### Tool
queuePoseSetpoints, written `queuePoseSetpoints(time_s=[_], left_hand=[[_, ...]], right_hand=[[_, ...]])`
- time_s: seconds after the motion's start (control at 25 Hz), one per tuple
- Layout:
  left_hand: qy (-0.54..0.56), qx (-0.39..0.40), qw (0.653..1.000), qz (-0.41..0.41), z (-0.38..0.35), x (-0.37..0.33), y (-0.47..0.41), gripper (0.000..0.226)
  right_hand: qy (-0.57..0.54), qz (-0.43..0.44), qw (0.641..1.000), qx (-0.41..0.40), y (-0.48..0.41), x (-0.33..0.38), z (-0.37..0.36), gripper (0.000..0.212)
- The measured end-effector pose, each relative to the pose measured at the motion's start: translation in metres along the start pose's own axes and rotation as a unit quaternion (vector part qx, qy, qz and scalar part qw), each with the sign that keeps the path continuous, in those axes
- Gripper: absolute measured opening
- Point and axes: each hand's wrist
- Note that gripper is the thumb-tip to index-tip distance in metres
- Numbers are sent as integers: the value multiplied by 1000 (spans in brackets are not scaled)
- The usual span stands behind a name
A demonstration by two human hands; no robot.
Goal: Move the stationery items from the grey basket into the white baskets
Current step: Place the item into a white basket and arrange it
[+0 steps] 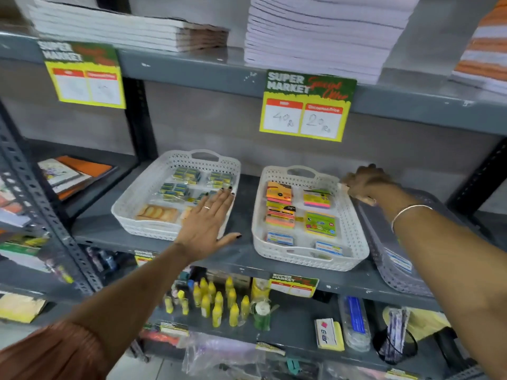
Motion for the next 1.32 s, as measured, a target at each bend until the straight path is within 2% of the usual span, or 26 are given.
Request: queuePoseSetpoints(time_s=[0.08, 0.2, 0.28, 0.44, 0.6, 0.68, 0.88, 1.0, 1.2, 1.32], left_hand=[[-14, 4, 999, 43, 11, 46, 16, 96], [-16, 33, 996, 87, 9, 110, 49, 109], [-27, 49, 992, 117, 5, 140, 71, 113], [-27, 73, 987, 143, -3, 165, 88, 118], [-13, 54, 988, 146, -10, 167, 88, 112], [-15, 41, 988, 145, -14, 168, 88, 105], [-15, 35, 987, 153, -18, 168, 89, 99], [-24, 37, 987, 154, -18, 167, 90, 100], [-28, 38, 987, 153, -18, 164, 89, 102], [-32, 27, 986, 163, -14, 162, 91, 101]], right_hand=[[-41, 43, 998, -34, -7, 51, 13, 59], [-53, 178, 981, -61, -8, 149, 22, 43], [-95, 237, 965, -57, 3, 218, 20, 40], [-195, 283, 939, -32, 35, 328, 0, 41], [-171, 331, 928, -5, 49, 391, -22, 55], [-155, 345, 926, 9, 50, 404, -32, 56], [-136, 344, 929, 19, 50, 413, -41, 40], [-128, 351, 927, 36, 48, 410, -37, 41], [-163, 341, 925, 26, 39, 365, -18, 63], [-192, 302, 934, 2, 29, 314, -8, 59]])
Point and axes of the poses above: each hand's wrist, its own y-axis away from the middle knuckle, its own z-axis out of the back of the hand, x = y × z, and after that the axes turned 4 degrees about y, right-handed
